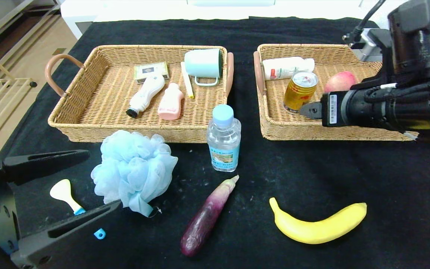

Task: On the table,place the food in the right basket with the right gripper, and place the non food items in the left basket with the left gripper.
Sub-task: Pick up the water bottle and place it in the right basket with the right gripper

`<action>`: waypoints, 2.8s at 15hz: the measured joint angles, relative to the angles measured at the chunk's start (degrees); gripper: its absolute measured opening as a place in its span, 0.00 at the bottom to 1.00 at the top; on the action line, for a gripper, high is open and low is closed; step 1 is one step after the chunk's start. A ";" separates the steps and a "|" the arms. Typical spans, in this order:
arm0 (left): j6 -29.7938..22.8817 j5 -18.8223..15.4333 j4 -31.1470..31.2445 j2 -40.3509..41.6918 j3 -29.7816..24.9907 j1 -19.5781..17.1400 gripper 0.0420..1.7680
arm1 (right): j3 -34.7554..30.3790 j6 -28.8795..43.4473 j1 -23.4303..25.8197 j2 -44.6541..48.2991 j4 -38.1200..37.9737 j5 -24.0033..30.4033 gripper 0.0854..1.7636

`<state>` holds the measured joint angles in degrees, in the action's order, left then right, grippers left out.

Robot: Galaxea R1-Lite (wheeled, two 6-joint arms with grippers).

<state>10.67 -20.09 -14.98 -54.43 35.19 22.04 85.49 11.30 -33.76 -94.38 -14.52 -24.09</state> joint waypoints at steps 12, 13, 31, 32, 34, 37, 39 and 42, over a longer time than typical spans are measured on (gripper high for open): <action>0.33 0.33 -0.04 0.18 -0.20 0.01 0.97 | -31.72 -10.05 -6.70 15.86 23.03 13.42 0.96; 0.33 0.33 -0.04 0.18 -0.20 0.01 0.97 | -33.15 -10.75 -7.58 16.15 24.14 14.51 0.96; 0.41 0.35 -0.01 0.39 -0.30 -0.02 0.97 | -32.63 -16.23 -18.97 -0.66 48.34 17.31 0.96; 0.44 0.35 -0.04 0.39 -0.30 -0.05 0.97 | -31.98 -16.73 -19.03 -1.82 49.49 17.23 0.96; 0.49 0.35 0.02 0.38 -0.44 -0.05 0.97 | -31.04 -17.01 -18.81 -3.66 50.59 15.96 0.97; 0.51 0.33 0.05 0.38 -0.48 -0.07 0.97 | -29.34 -17.05 -18.38 -5.95 53.54 14.28 0.97; 0.51 0.33 0.05 0.38 -0.48 -0.07 0.97 | -27.94 -17.03 -18.31 -7.50 54.85 12.61 0.97; 0.51 0.30 0.05 0.27 -0.55 -0.07 0.97 | -25.32 -17.03 -18.44 -9.42 55.77 10.29 0.97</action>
<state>11.18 -19.79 -14.93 -54.16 34.65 21.97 60.17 -5.73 -52.20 -103.80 41.25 -13.80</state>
